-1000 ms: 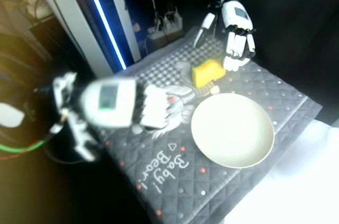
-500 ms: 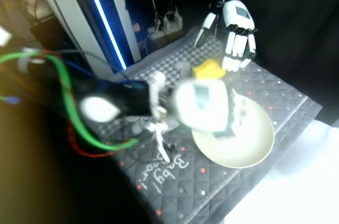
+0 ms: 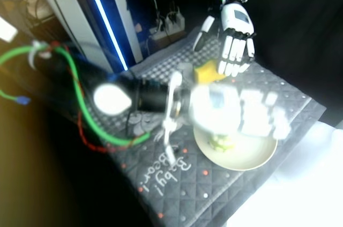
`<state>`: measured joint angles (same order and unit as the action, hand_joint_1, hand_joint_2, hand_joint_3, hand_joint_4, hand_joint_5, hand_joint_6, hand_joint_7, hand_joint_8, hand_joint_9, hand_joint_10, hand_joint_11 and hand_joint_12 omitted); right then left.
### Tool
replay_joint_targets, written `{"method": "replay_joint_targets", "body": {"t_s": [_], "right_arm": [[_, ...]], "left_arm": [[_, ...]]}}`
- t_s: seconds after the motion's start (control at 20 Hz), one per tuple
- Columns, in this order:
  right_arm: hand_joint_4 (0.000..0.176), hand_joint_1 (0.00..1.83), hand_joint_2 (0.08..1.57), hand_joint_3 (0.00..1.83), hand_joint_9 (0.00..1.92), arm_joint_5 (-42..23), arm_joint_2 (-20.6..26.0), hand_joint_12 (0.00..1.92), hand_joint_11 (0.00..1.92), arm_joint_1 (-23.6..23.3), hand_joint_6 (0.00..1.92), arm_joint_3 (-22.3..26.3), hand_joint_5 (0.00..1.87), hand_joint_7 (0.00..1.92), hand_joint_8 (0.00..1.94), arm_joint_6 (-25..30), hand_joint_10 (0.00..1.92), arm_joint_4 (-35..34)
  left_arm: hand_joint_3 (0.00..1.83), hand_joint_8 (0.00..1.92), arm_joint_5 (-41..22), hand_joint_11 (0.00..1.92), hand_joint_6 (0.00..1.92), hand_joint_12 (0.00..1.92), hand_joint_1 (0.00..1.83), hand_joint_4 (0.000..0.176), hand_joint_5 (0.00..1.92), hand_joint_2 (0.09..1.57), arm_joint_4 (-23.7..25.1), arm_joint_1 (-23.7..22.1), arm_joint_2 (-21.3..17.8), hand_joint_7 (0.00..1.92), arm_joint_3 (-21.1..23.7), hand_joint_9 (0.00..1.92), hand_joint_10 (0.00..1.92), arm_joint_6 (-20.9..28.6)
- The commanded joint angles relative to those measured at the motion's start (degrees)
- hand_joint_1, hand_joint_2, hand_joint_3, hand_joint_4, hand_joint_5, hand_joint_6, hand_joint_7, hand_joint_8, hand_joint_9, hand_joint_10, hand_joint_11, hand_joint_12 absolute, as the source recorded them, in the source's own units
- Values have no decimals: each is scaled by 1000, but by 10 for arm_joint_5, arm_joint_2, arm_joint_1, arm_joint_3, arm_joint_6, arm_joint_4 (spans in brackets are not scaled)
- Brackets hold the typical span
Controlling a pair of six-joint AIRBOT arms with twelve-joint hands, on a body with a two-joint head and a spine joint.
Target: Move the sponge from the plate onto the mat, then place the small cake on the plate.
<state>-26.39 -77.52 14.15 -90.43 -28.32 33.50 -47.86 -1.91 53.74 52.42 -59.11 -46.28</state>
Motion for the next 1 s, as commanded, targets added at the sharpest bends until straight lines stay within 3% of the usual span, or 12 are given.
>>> {"method": "replay_joint_targets", "body": {"t_s": [0.0,0.15,0.25,0.3,0.4,0.5,0.6,0.65,0.75,0.8,0.85,0.95], "right_arm": [[176,633,922,1,0,-81,33,13,28,-5,0,13,0,0,0,-1,0,-20],[176,649,929,2,0,-179,142,4,7,6,0,89,0,0,0,-1,0,-45],[176,636,907,0,0,-259,198,0,0,65,0,132,0,0,0,-1,0,-101],[176,648,873,0,0,-336,227,0,0,129,0,157,0,0,0,-2,0,-160],[176,632,871,0,0,-418,245,0,0,200,0,181,0,0,0,-7,0,-222],[154,766,905,1,0,-532,261,0,0,302,0,216,0,0,0,-25,0,-303],[126,770,884,0,0,-627,271,0,0,383,1,241,2,32,12,-26,0,-367],[128,726,877,0,37,-669,271,0,0,423,1,255,10,97,10,-26,7,-396],[172,717,885,2,5,-693,267,0,0,460,0,264,0,40,0,-26,0,-422],[175,744,909,11,0,-708,263,0,0,483,5,268,14,7,0,-22,0,-438],[176,794,968,12,0,-725,257,0,0,512,1,271,6,1,0,-14,0,-453],[145,799,1074,14,36,-746,246,0,0,547,0,273,0,66,8,13,6,-473]], "left_arm": [[1,3,-81,0,4,1058,726,0,488,884,-11,-2,-7,501,5,470,9,4],[0,9,-124,6,1,1157,754,0,510,863,-34,23,-30,529,23,508,22,4],[0,8,-172,72,1,1109,767,0,515,863,-48,40,-49,540,40,544,31,4],[0,9,-219,27,2,971,774,0,527,859,-59,57,-60,557,53,522,11,4],[3,2,-270,5,0,924,781,0,504,875,-74,74,-69,530,65,473,2,4],[1,0,-347,18,0,854,702,1,464,875,-95,96,-72,459,77,407,0,6],[0,0,-414,39,0,954,812,0,452,855,-113,110,-70,440,86,409,4,8],[2,0,-452,85,0,1028,765,0,391,887,-122,118,-64,440,91,468,12,8],[8,0,-485,101,0,1203,571,0,274,962,-131,124,-57,406,92,525,8,10],[13,0,-501,36,0,1219,495,0,127,1056,-136,128,-53,290,92,447,1,15],[7,0,-514,47,0,1134,407,0,58,1086,-143,132,-45,209,92,393,0,24],[11,3,-514,39,0,855,258,0,5,1196,-145,130,-30,158,90,324,0,30]]}}
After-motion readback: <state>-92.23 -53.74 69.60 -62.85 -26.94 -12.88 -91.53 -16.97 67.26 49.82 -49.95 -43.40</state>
